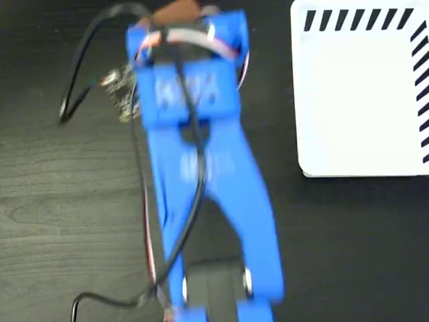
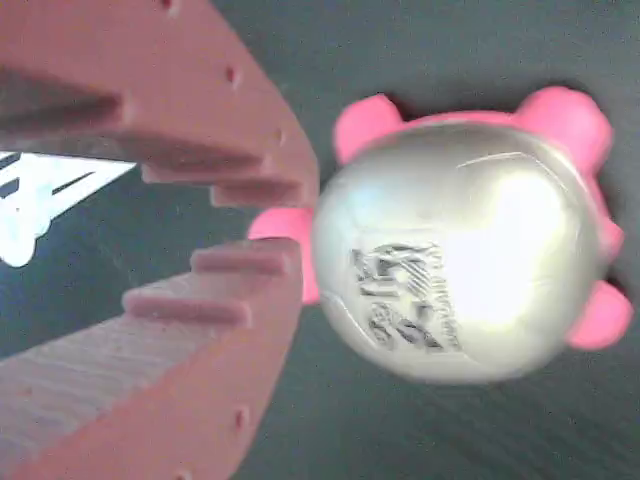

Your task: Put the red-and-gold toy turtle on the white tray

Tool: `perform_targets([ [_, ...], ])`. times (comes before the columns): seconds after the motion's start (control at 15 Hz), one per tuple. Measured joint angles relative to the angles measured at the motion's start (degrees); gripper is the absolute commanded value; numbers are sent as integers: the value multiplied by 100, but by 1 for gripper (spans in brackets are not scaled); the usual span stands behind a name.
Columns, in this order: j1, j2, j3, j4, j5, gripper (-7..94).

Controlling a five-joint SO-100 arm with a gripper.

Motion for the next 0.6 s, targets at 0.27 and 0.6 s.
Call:
perform_targets([
  [0.27,44,-949,-1072,281,-123,0],
  [0.6,-70,-1485,-1679,861,-360,13],
])
